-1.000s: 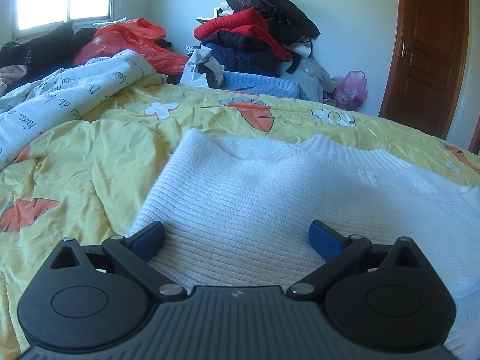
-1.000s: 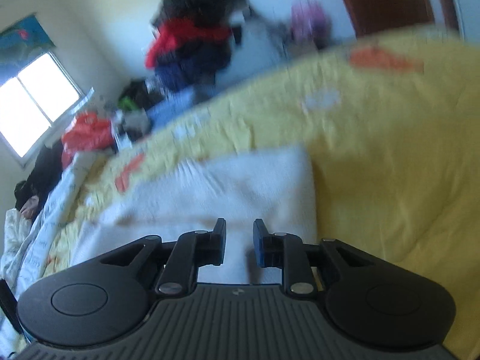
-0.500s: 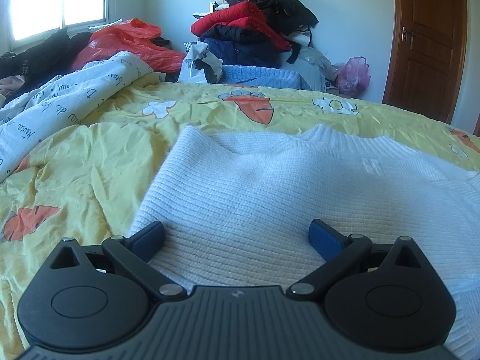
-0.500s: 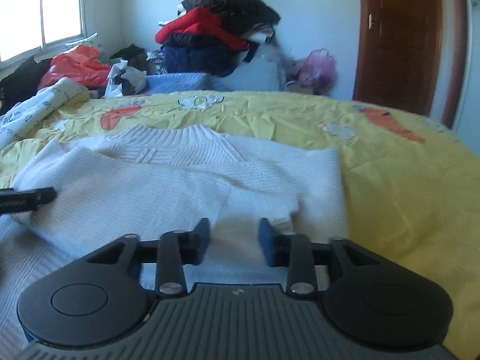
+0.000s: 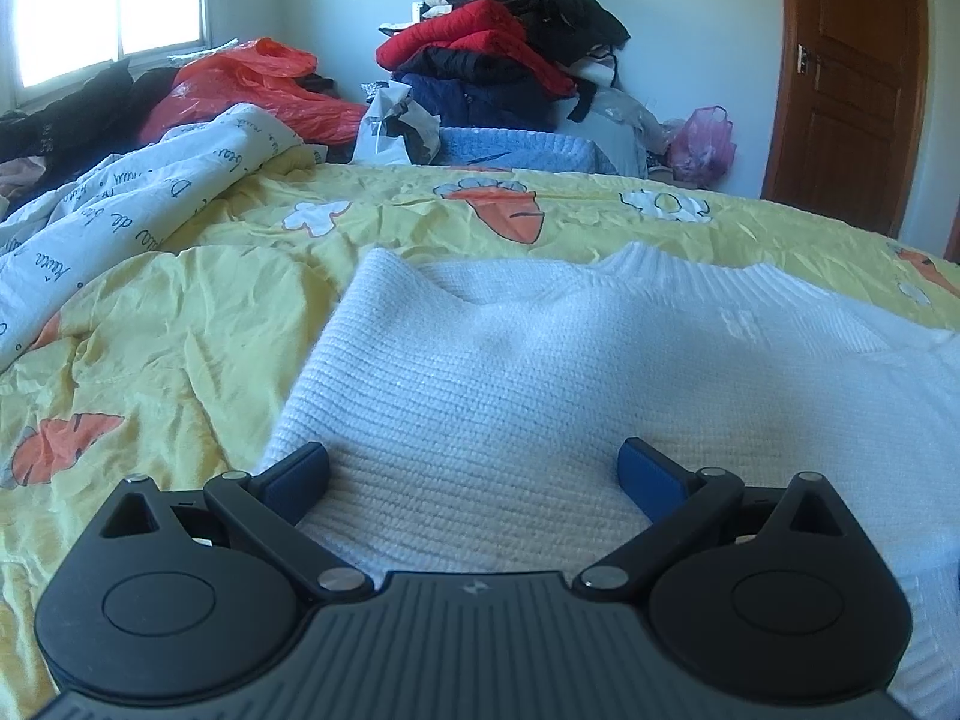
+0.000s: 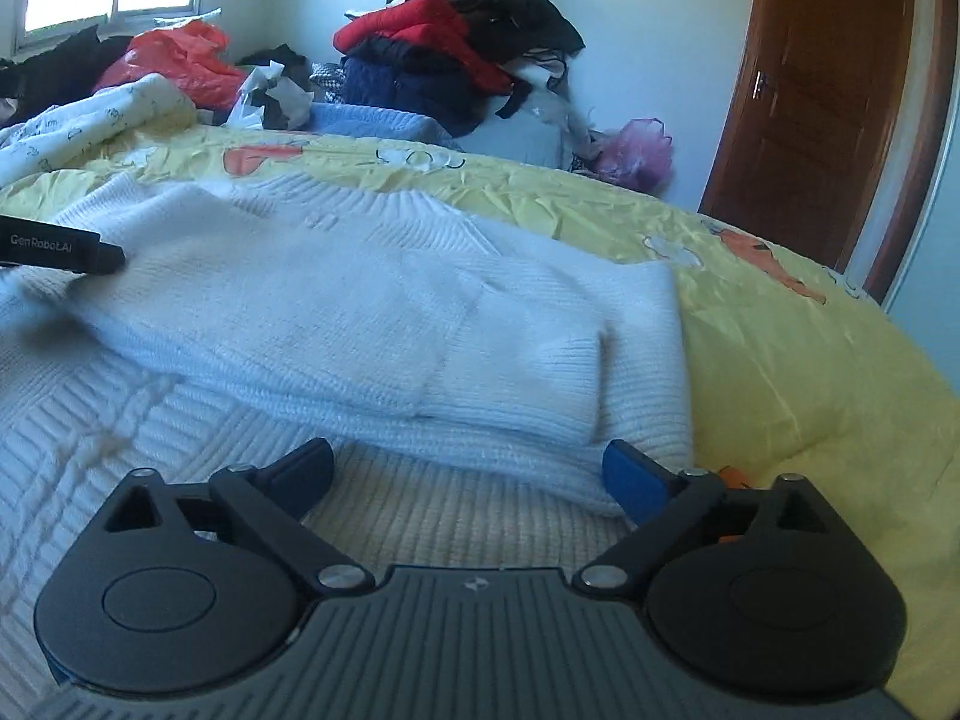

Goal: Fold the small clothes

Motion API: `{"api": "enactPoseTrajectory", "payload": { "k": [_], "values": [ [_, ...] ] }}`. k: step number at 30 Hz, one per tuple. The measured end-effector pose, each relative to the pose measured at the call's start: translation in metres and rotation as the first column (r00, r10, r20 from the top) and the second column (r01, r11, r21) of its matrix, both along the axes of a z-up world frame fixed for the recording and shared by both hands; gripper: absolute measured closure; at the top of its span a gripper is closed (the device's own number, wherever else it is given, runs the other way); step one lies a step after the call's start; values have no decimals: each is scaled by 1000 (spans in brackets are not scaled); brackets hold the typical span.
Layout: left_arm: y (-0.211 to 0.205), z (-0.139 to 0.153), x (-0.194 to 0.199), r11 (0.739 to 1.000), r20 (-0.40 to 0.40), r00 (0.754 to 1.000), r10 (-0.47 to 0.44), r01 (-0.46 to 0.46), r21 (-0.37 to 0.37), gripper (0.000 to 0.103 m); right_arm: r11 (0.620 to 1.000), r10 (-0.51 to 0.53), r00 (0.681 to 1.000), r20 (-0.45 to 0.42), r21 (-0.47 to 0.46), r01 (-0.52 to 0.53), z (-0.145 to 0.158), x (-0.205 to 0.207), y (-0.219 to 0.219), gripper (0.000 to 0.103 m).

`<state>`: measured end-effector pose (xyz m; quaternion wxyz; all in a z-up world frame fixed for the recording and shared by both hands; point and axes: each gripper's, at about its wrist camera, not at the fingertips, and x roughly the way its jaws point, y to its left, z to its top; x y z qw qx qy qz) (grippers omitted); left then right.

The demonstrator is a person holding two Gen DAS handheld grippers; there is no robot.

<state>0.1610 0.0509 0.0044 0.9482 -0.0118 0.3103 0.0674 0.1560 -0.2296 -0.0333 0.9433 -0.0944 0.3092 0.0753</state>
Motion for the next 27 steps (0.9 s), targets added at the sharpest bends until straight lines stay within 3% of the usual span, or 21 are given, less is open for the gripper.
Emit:
{"api": "enactPoseTrajectory", "payload": {
  "k": [5, 11, 13, 18, 22, 27],
  "values": [
    [1, 8, -28, 999, 1, 999, -47, 47, 25, 0, 1000, 3, 1000, -5, 20, -3, 1, -1, -1, 5],
    [8, -1, -59, 997, -26, 996, -83, 83, -11, 0, 1000, 4, 1000, -8, 17, -4, 1, 0, 0, 4],
    [6, -4, -55, 996, -67, 994, -85, 86, -1, 0, 1000, 3, 1000, -7, 14, -3, 1, -1, -1, 4],
    [5, -6, -50, 997, -79, 994, -79, 79, 0, 0, 999, -44, 998, -42, -9, 43, 4, -13, 2, 1],
    [7, -7, -51, 997, -76, 994, -81, 81, -8, 0, 988, -111, 988, -107, 94, 121, 4, -43, -11, 0],
    [6, -5, -54, 997, -81, 994, -75, 76, 7, 0, 988, -98, 992, -79, 110, 106, -2, -68, -18, 0]
  ]
}}
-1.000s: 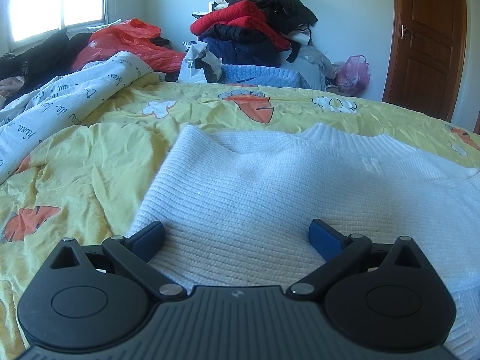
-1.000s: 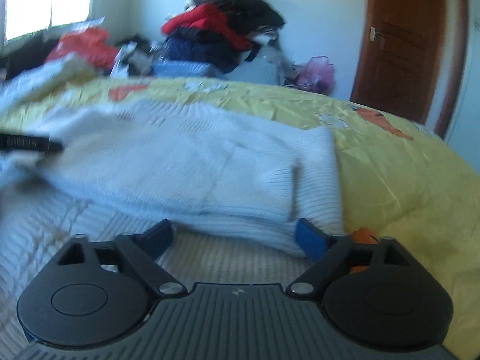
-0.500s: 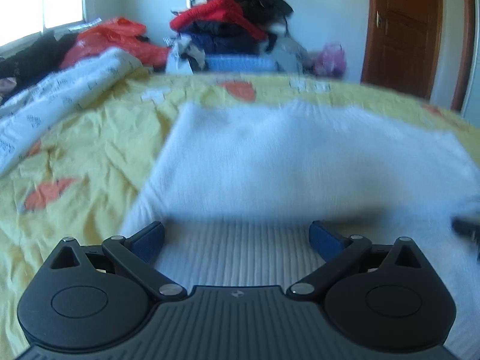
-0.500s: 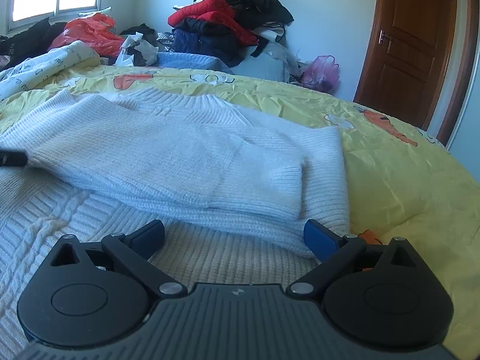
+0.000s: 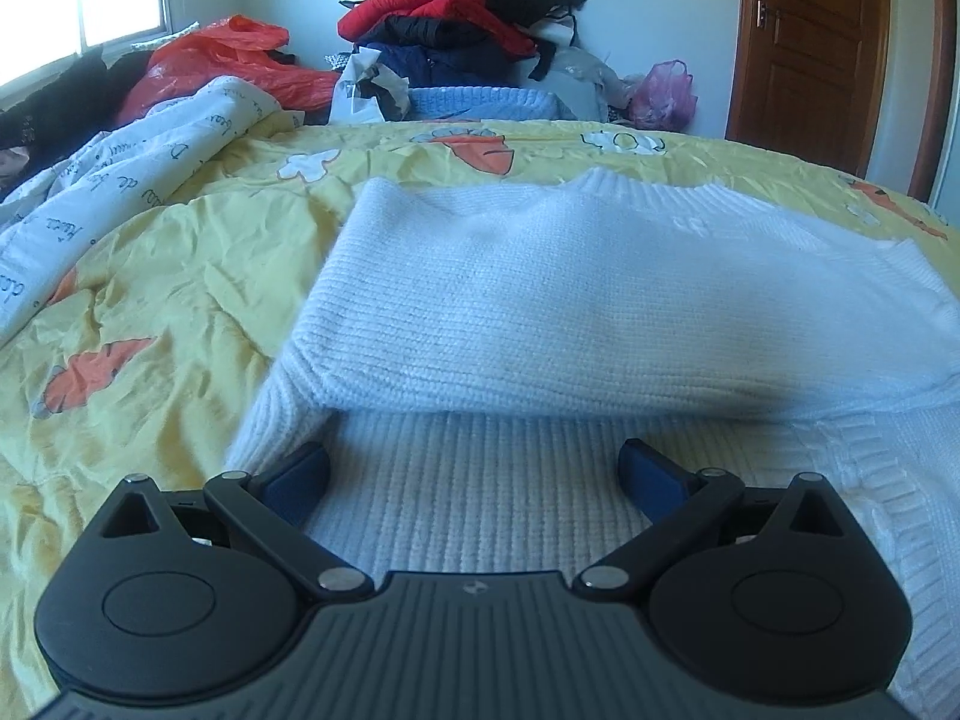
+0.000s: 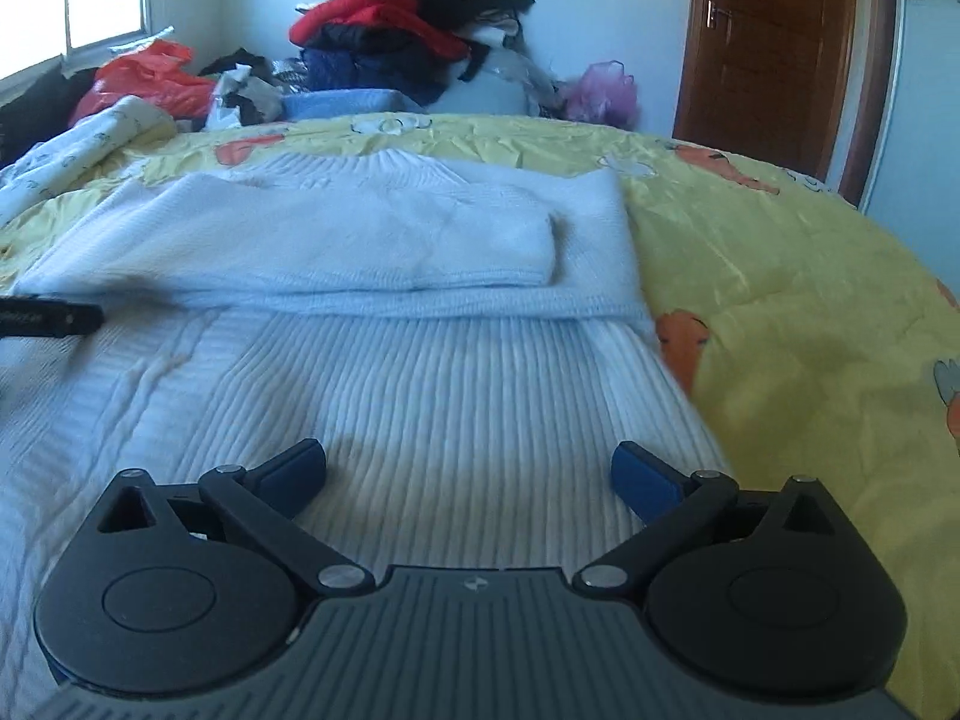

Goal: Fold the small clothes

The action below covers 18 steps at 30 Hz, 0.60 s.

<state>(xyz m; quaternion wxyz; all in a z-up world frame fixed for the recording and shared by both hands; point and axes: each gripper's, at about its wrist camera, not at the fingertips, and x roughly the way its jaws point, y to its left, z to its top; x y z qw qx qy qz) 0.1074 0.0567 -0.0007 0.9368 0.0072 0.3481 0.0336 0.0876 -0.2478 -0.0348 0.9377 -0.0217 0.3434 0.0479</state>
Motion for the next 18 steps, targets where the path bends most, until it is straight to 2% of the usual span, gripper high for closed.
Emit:
{"api": "enactPoseTrajectory", "payload": {
  "k": [3, 8, 11, 15, 18],
  "values": [
    [-5, 5, -17, 999, -4, 1000, 22, -22, 30, 0, 1000, 1, 1000, -4, -2, -1, -1, 3, 0, 0],
    [-11, 5, -62, 999, -18, 1000, -22, 23, 28, 0, 1000, 1, 1000, -3, -2, -1, 1, 5, 1, 0],
    [-10, 1, -85, 999, 5, 1000, -28, 28, 35, 0, 1000, 2, 1000, -3, -2, -2, 1, 5, 0, 1],
    [-1, -1, -92, 1000, 7, 1000, -26, 26, -16, 0, 1000, -15, 1000, -12, -1, 15, 3, -1, 1, 1],
    [-3, -2, -91, 1000, 9, 1000, -20, 20, -3, 0, 1000, -19, 1000, -22, -14, 19, 4, -21, 4, 1]
  ]
}}
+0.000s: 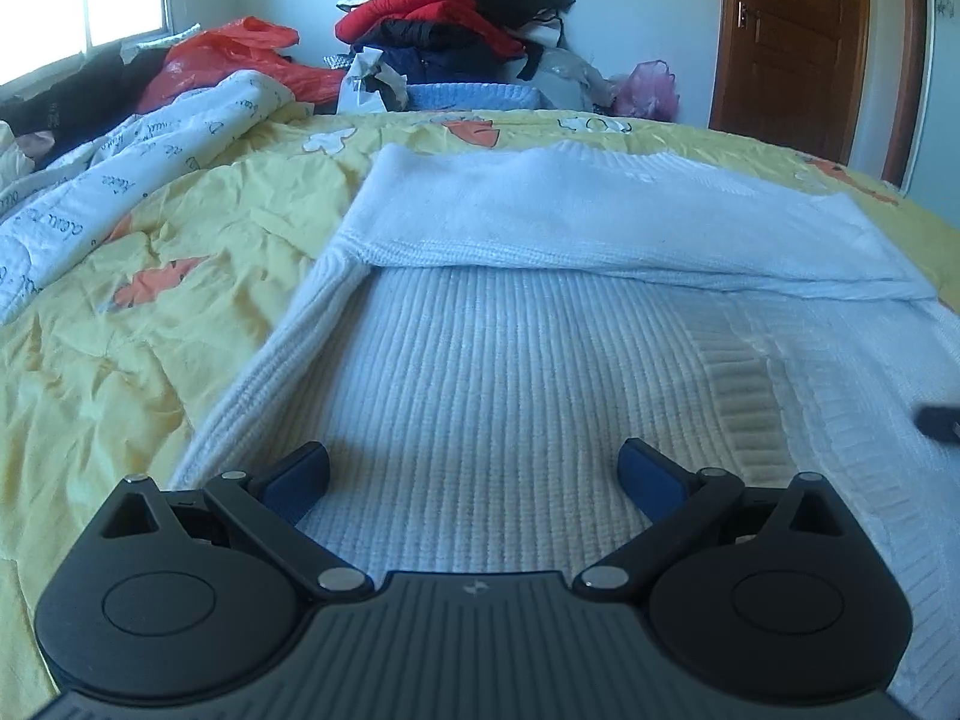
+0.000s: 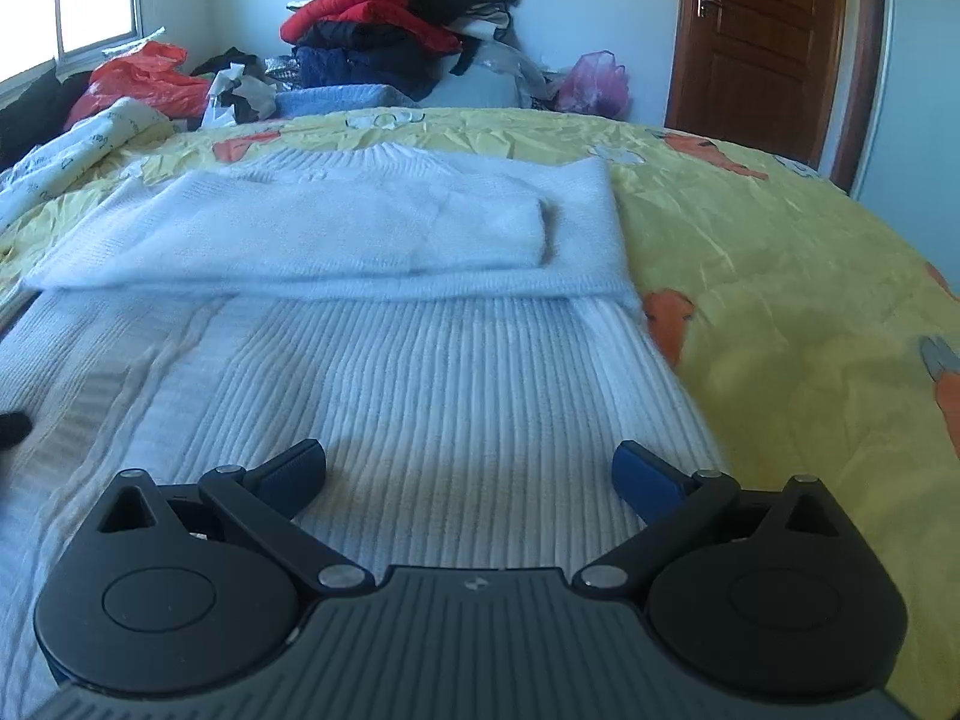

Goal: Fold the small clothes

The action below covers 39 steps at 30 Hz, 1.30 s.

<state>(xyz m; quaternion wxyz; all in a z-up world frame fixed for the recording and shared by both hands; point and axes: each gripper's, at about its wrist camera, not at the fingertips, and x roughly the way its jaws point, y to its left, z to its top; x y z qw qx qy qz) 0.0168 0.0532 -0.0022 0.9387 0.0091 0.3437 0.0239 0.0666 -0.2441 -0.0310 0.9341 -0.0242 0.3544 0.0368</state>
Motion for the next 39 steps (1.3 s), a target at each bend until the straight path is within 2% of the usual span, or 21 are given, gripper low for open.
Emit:
{"api": "enactPoseTrajectory", "payload": {
  "k": [6, 11, 16, 20, 26, 31, 34, 39],
  "values": [
    [-4, -1, -1, 1000, 2, 1000, 2, -2, -2, 0, 1000, 25, 999, 31, -7, -25, -4, -40, -1, 1],
    [-3, 1, -3, 1000, -8, 1000, 6, -5, 8, 0, 999, 31, 999, 26, 6, -32, -4, -36, -2, 0],
    [-1, 6, -30, 1000, -45, 999, 17, -17, -5, 0, 999, 32, 999, 27, 11, -32, -4, -35, -2, 0],
    [1, -2, -58, 1000, 27, 1000, -6, 6, 9, 0, 999, 31, 999, 29, 10, -32, -5, -35, -1, 0],
    [2, -2, -53, 1000, 24, 1000, 1, -1, -3, 0, 1000, 26, 999, 31, 5, -26, -4, -37, -2, 1],
    [1, -1, -54, 1000, 25, 1000, 2, -2, -2, 0, 1000, 20, 999, 29, -8, -20, -3, -58, 1, 1],
    [1, -2, -54, 1000, 25, 1000, 1, -1, -3, 0, 999, 31, 998, 56, -10, -31, -6, -77, 0, 1],
    [1, -2, -55, 1000, 25, 1000, 1, -1, -3, 0, 999, 32, 998, 59, -4, -32, -7, -85, -1, 1]
  ]
}}
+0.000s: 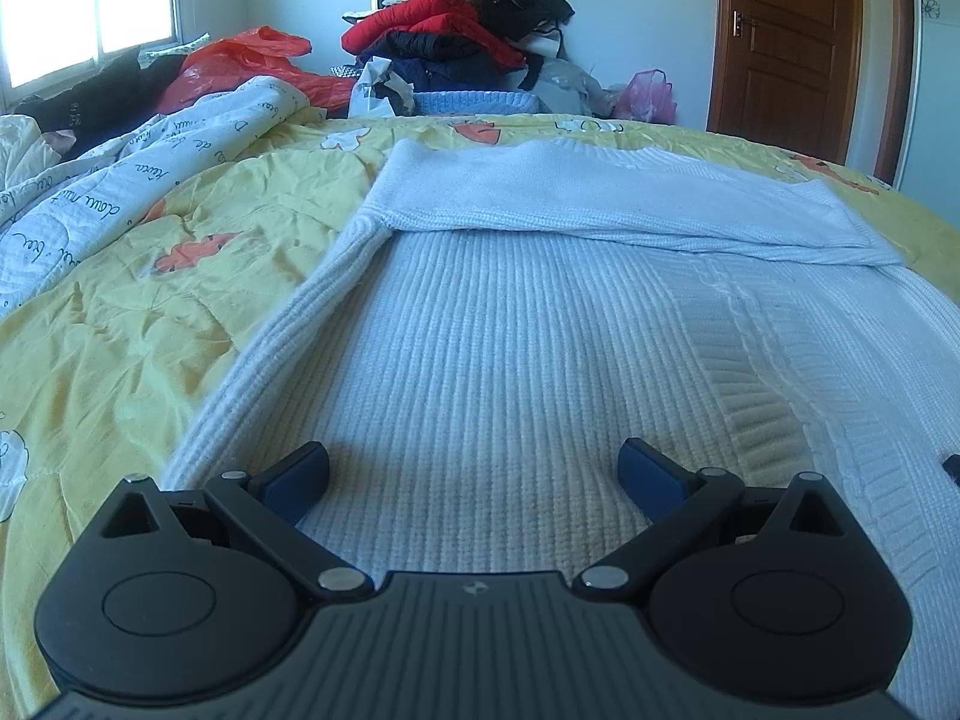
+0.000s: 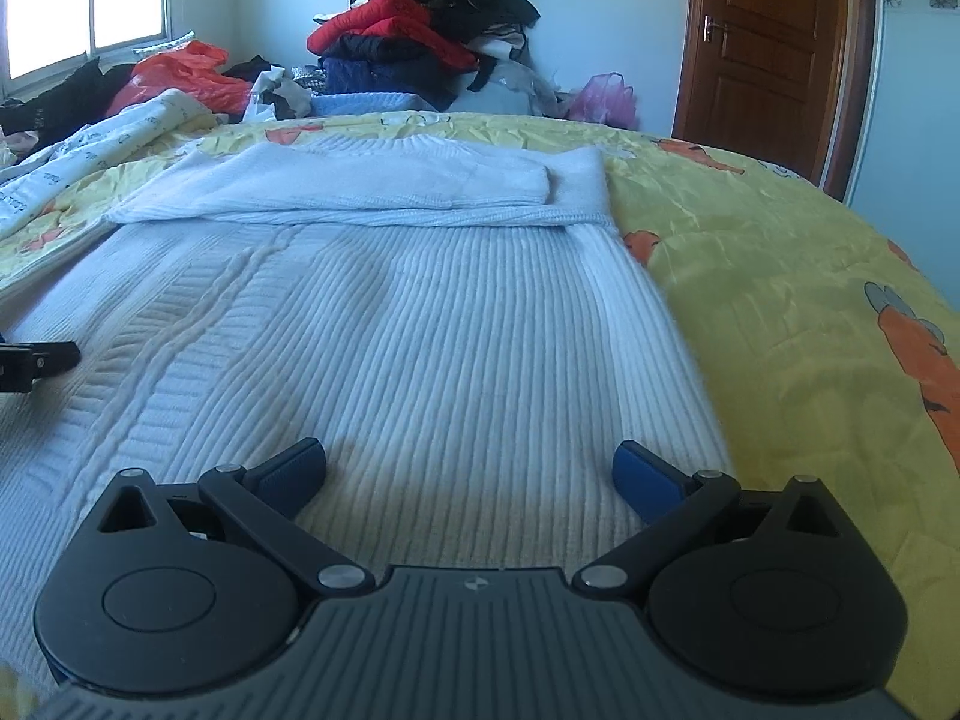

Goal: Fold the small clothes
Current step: 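Move both grippers down to the cardigan hem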

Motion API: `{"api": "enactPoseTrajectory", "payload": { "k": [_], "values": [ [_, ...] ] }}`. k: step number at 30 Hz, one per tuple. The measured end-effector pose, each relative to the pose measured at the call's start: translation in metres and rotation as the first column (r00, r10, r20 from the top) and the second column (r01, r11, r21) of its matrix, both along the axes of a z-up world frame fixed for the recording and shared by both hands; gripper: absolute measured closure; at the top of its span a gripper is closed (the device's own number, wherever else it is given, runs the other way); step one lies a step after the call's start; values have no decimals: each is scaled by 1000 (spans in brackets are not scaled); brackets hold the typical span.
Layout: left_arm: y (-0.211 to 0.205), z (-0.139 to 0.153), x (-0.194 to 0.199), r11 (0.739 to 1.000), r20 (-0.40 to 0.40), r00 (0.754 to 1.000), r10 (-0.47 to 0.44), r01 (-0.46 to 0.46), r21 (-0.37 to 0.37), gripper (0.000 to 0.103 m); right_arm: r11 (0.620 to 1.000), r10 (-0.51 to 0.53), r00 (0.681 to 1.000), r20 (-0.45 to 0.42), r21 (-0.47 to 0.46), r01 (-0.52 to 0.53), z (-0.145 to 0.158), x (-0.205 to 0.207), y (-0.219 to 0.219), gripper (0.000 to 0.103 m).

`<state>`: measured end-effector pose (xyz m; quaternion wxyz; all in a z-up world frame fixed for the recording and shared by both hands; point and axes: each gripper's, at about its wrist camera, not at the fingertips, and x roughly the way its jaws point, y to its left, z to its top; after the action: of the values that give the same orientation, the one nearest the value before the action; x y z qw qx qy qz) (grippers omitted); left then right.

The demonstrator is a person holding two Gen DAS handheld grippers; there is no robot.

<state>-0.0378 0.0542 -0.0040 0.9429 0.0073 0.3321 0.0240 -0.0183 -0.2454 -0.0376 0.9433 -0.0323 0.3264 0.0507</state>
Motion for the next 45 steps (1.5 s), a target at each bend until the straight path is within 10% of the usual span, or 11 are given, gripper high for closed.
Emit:
{"api": "enactPoseTrajectory", "payload": {
  "k": [45],
  "values": [
    [14, 8, -83, 997, -62, 995, -76, 78, 24, 0, 999, 28, 999, -37, -25, -29, 8, -59, -3, 1]
  ]
}}
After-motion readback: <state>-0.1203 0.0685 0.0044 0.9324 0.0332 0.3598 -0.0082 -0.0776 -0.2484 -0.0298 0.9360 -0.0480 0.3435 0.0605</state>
